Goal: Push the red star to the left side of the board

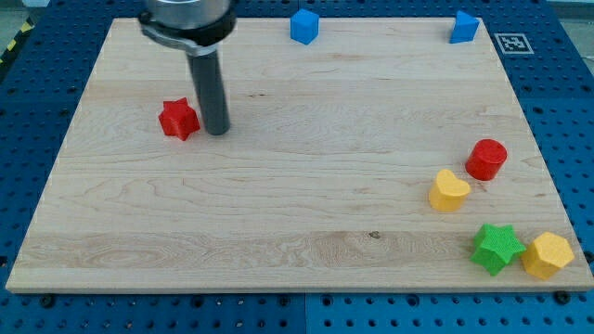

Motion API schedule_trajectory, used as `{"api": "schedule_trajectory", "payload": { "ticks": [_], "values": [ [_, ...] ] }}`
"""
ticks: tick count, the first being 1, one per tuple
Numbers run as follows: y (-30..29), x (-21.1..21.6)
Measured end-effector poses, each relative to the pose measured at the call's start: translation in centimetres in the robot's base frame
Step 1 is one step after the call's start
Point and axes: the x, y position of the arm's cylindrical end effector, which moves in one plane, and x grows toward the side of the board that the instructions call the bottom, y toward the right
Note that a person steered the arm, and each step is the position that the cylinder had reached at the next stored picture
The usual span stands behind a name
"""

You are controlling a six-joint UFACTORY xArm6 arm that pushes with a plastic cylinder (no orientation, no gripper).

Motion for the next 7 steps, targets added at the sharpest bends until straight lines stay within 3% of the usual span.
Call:
{"api": "schedule_trajectory", "payload": {
  "ticks": [2, 5, 7],
  "values": [
    [-6.3, 0.4],
    [-4.0, 0.6],
    [-3.6, -3.3]
  ]
}}
